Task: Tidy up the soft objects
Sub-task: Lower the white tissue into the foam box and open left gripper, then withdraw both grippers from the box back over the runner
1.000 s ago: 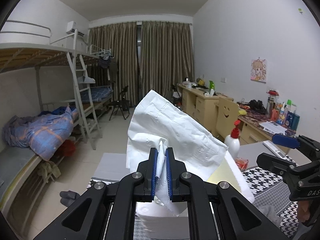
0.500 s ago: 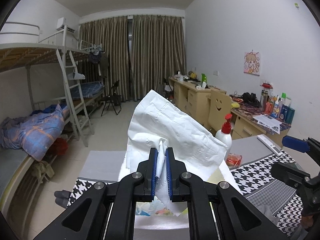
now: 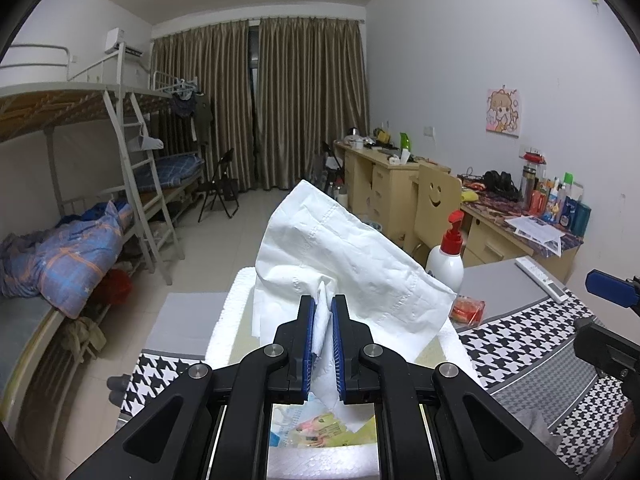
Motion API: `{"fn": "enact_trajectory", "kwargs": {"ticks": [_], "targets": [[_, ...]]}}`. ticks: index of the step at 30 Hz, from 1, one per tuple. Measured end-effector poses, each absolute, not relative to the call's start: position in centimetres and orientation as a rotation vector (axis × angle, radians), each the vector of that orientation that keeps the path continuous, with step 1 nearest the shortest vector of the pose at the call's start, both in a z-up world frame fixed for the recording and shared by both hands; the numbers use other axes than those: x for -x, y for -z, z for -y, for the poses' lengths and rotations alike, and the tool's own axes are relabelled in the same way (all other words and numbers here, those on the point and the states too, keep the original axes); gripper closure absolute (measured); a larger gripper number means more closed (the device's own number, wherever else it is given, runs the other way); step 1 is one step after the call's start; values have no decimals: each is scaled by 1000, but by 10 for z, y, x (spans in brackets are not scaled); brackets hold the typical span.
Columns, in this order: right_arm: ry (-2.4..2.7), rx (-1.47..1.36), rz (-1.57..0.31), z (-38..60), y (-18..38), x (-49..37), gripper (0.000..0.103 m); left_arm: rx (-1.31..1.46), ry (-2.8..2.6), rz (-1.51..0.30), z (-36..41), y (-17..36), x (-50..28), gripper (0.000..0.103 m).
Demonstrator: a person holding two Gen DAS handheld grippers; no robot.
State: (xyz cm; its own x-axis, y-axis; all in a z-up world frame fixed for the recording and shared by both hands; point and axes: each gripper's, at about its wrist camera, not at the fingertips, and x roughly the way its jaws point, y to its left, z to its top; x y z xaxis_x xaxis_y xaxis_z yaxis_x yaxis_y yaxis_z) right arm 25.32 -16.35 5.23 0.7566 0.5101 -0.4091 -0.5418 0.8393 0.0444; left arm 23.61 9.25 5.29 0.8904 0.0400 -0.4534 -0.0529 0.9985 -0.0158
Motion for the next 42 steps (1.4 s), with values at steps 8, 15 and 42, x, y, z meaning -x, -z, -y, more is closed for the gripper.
{"fn": "enact_trajectory", "kwargs": {"ticks": [8,15,42], "targets": [[-570,65,-426,172,-51,-252,10,17,-60,-501,-91,-47,-247,88],[-570,61,-427,174,-51,-252,10,10,-93,-490,-92,-44,-248,33],[-591,11,-414,198,-49,-235,10,-76,-60,-392,-60,-49,-201,1]]}}
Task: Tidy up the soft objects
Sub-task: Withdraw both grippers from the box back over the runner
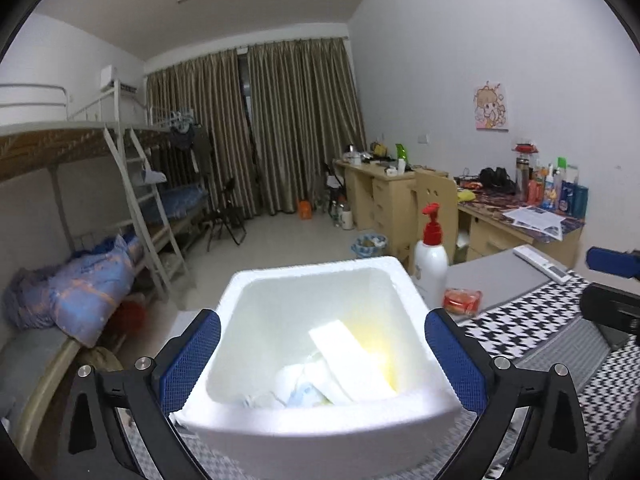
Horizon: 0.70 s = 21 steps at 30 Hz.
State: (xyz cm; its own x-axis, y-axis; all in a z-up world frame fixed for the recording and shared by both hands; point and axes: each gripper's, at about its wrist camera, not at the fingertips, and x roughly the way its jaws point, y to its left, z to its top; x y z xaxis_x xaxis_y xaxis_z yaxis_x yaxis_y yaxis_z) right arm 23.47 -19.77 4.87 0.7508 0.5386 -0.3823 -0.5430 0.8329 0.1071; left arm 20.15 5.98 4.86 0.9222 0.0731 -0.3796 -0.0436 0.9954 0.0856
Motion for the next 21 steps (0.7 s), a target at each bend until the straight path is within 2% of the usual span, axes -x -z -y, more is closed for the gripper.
{"fn": "enact_trajectory", "kwargs": {"ticks": [21], "targets": [[-544,27,-368,216,-45,-188,10,-53,-42,-363,-51,-46,-144,1]]}}
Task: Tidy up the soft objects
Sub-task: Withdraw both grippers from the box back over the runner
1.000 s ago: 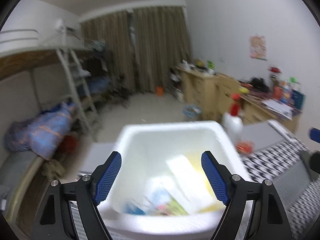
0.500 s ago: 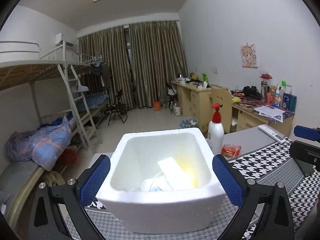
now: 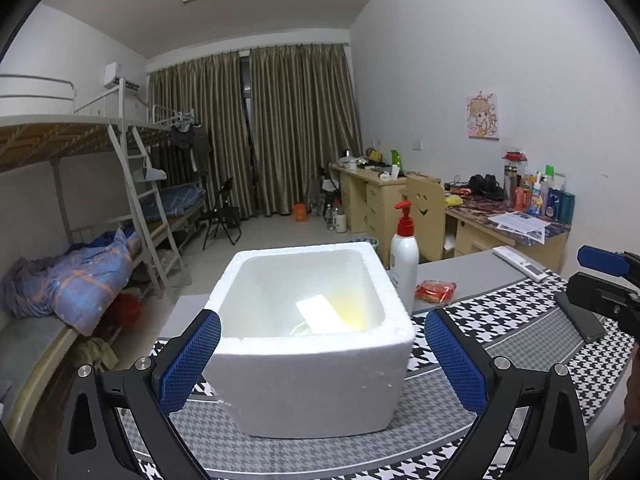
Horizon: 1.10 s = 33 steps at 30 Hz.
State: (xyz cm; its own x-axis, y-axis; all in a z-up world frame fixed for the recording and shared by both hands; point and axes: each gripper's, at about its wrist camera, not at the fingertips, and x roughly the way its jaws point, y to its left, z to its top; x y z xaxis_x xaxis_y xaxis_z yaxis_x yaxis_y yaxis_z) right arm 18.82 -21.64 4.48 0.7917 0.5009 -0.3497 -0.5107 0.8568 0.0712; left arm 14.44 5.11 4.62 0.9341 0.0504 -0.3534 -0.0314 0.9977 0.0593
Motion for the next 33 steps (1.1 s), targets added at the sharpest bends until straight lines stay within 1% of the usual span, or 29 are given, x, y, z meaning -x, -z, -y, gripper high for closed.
{"fn": "enact_trajectory", "kwargs": {"ticks": [15,33], "targets": [[-514,29,-379,227,-31,-172,10,14,66,-402,-40,-25,-122,1],[-471,13,-431,242,-6,-170,10,6,90,-457,-22,0,-117,1]]}}
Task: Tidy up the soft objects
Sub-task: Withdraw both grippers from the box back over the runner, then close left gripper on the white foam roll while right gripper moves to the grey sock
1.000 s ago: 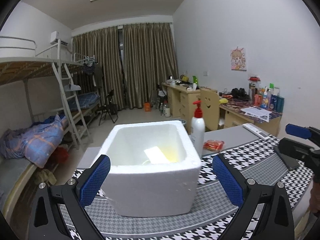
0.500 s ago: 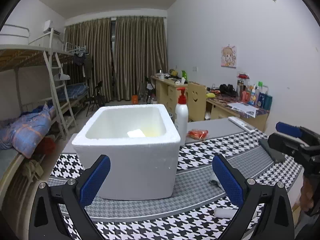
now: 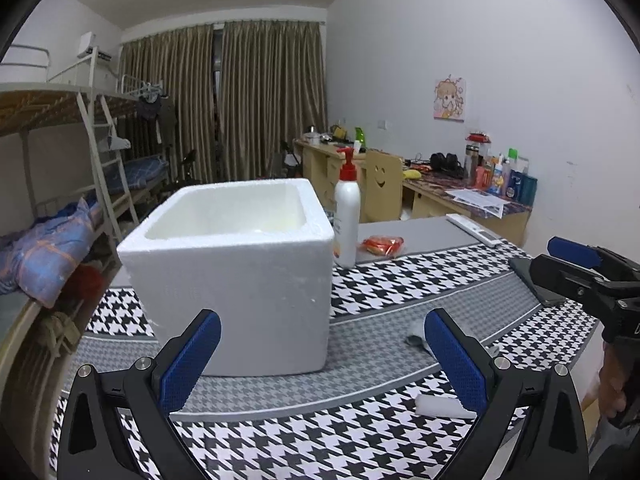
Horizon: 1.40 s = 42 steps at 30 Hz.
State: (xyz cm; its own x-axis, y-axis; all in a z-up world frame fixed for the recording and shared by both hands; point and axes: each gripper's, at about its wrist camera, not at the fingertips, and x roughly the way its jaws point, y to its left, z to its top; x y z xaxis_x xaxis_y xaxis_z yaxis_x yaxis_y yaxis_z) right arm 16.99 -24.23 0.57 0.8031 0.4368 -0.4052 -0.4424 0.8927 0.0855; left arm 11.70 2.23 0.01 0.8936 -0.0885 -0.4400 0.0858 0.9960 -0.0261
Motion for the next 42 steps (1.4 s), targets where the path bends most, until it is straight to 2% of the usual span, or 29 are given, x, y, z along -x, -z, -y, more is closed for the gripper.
{"fn": "enact_trajectory", "kwargs": {"ticks": [11,19,42], "targets": [[-447,3,-450,253,8,-164,10,63,101,-467,-15,13,-113,1],[-433,1,-481,259,21,-163,10,-2,127,-469,2,17,-111,1],[-412,41,-555,263,46,-172,10,-68,190,-597,33,49,-123,1]]}}
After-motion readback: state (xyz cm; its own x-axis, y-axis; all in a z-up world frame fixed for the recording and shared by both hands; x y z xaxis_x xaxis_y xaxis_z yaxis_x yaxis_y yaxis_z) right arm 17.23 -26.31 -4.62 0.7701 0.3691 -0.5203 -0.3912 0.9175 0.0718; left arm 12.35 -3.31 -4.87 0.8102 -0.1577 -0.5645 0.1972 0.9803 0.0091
